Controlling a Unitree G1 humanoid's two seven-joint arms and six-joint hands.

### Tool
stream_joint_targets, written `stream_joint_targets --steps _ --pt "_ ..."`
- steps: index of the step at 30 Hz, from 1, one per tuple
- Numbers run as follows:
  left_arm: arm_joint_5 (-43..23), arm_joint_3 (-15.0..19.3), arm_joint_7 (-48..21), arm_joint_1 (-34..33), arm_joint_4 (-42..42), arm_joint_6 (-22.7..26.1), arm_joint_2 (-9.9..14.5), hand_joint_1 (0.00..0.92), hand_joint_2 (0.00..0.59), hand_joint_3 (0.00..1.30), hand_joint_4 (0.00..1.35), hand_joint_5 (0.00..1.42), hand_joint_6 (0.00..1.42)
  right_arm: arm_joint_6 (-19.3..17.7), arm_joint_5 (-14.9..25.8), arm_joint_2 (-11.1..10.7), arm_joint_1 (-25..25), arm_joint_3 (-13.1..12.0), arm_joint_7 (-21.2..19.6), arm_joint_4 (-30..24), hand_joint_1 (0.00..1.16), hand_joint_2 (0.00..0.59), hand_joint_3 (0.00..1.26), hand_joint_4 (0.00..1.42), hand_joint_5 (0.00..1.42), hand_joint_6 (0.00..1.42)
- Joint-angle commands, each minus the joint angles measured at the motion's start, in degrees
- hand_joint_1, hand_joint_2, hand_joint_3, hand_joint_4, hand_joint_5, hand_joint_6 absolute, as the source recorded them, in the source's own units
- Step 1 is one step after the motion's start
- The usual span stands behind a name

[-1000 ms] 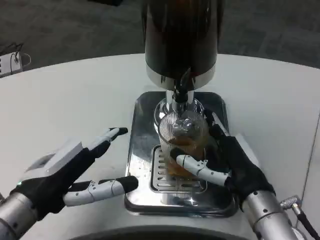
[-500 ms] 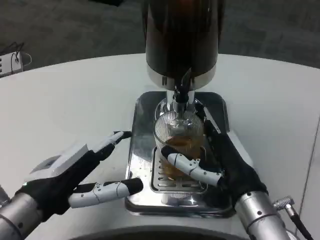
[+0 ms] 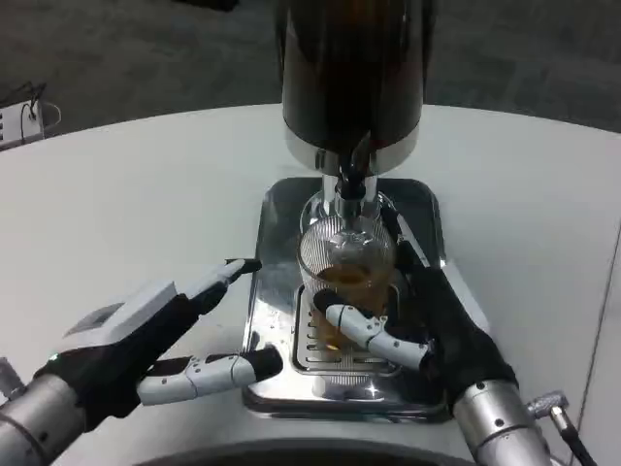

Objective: Grasp the cup under the faucet to collect the drink, then remove the cup.

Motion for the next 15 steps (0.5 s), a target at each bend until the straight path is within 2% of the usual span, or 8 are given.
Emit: stream_joint_targets --steps 1,15 --pt "0.74 -0.45 -0.81 0.7 -1.13 0.67 1.13 0.0 0.028 0.06 0.0 0.05 0.11 -0.65 -0.47 0.98 0.12 0.25 -1.7 1.89 0.72 0.259 0.0 0.0 0.05 0.02" --pt "0.38 -0.02 -1.4 2.41 -4.13 2.72 1.64 0.0 0.02 0.06 0.0 0.05 0.11 -2.12 -0.95 3.82 -2.34 1.01 -4.7 5.62 0.73 0.256 0.0 0.0 0.05 0.02"
